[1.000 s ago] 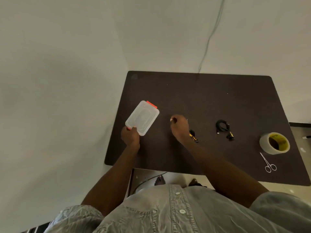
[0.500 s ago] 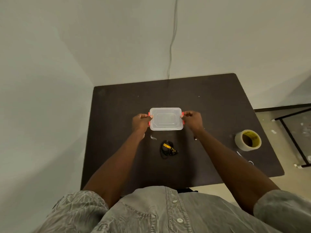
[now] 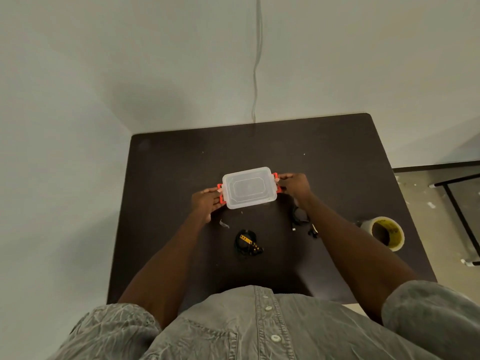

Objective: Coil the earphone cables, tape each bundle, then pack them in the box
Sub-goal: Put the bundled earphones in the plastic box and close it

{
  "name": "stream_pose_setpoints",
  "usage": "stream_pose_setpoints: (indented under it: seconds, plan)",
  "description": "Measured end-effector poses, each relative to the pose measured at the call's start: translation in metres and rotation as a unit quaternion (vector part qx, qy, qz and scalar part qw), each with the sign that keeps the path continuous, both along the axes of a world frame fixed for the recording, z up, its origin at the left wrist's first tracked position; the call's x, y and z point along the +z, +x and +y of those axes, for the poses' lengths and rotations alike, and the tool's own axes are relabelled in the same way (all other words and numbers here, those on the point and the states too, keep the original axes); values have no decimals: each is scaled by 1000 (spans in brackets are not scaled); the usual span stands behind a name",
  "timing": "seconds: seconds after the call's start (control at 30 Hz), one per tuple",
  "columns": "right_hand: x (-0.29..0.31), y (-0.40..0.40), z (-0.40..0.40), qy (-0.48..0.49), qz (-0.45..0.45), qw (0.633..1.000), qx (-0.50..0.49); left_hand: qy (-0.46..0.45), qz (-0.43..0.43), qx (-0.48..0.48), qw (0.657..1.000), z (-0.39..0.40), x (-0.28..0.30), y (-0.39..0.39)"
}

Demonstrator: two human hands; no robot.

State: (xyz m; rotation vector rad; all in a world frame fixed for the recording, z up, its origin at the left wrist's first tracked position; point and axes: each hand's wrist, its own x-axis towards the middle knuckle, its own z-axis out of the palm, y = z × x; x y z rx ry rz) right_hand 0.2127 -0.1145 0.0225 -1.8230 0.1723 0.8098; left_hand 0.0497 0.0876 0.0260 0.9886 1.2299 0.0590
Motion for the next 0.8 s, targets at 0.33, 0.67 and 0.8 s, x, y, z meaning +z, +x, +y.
stream_pose_setpoints:
  seconds: [0.33,0.67,0.8]
  plan:
    - [-3,-1,-4,-17,48,999,-12,487,67,-542,682,-12,11,20]
    - [-8,-7,-5,-60,15,997,-36,491,-22,-472,732,-9,16,7]
    - [-3,-14,-4,-60,-7,997,-46,507,145,-249,812,-8,7,-18]
